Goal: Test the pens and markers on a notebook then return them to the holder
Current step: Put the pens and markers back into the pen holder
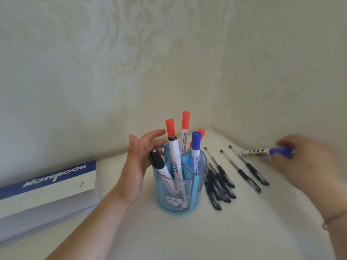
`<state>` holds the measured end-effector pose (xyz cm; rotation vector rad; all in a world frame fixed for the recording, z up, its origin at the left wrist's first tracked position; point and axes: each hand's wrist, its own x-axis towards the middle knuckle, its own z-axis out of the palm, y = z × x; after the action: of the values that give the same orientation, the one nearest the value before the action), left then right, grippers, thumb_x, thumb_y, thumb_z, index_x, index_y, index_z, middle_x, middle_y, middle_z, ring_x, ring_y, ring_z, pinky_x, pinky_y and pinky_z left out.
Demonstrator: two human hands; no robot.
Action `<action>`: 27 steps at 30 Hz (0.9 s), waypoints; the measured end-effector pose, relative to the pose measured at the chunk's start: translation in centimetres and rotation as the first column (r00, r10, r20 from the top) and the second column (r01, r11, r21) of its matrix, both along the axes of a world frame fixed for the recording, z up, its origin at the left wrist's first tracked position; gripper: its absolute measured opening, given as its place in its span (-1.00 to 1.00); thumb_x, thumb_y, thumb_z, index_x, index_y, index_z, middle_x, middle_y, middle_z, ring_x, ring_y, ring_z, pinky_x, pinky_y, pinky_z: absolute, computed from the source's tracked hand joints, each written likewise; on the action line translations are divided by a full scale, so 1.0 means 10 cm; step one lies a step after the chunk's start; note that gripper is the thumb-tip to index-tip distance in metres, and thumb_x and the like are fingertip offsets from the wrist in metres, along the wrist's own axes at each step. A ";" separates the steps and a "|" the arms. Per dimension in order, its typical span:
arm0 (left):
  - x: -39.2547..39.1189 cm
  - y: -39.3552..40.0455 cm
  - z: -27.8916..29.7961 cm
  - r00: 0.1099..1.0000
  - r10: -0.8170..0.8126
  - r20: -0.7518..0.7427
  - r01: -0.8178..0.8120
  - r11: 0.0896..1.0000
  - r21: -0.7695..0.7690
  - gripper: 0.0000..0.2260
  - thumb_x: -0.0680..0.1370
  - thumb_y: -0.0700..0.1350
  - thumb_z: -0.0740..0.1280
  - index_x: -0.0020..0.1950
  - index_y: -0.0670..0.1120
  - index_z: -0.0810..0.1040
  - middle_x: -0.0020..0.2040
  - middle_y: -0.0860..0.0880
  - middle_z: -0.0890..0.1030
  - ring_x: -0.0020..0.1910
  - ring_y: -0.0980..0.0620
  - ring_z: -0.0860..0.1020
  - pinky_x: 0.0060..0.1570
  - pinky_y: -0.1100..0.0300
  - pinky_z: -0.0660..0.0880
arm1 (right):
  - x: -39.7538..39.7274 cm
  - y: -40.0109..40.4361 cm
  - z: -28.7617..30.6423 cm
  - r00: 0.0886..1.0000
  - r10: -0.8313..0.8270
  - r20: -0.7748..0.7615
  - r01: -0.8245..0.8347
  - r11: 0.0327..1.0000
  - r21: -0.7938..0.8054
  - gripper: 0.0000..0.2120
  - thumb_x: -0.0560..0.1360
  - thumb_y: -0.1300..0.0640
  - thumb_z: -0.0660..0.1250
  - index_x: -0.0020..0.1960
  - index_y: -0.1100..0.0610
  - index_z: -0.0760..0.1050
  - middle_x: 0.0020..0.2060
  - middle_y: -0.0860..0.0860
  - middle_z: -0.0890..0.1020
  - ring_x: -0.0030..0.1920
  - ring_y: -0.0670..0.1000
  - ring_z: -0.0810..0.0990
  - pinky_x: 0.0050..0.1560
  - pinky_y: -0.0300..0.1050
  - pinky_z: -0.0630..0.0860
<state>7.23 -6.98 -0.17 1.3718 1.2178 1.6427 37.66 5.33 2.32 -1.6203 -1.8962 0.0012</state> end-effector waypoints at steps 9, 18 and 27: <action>0.04 -0.02 0.06 0.998 0.046 -0.049 -0.042 0.997 0.066 -0.21 0.44 0.51 -0.05 0.41 -0.02 0.39 0.34 0.00 0.52 0.30 -0.01 0.48 0.25 0.02 0.36 | -0.63 -0.79 0.37 0.215 0.686 -0.696 -0.348 0.719 0.601 -0.59 0.47 0.14 0.33 0.21 0.26 0.26 -0.01 -0.03 0.57 -0.06 0.00 0.69 -0.05 -0.09 0.63; 0.10 -0.07 0.24 0.997 -0.058 -0.046 0.068 0.962 0.263 -0.11 0.35 0.52 0.17 0.47 -0.07 0.25 0.55 -0.07 0.22 0.41 -0.13 0.39 0.32 0.05 0.40 | -0.77 -0.63 0.18 0.578 0.728 -0.368 -0.710 0.671 0.213 -0.77 0.54 0.05 0.32 0.16 -0.18 0.54 0.08 -0.24 0.63 0.14 -0.16 0.59 0.03 -0.29 0.53; 0.11 -0.08 0.35 0.987 -0.016 -0.161 0.056 0.967 0.247 0.09 0.24 0.57 0.25 0.43 -0.27 0.26 0.40 -0.28 0.38 0.32 -0.10 0.48 0.24 0.15 0.44 | -0.72 -0.60 -0.02 0.892 0.398 0.214 -0.277 0.856 -0.437 -0.73 0.43 -0.23 0.32 -0.23 -0.04 0.46 -0.25 -0.13 0.58 -0.19 -0.07 0.54 -0.29 -0.14 0.45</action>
<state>8.33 -7.74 3.29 1.6978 1.0915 1.7357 30.42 -0.66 2.08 -1.5718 -2.5346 0.3298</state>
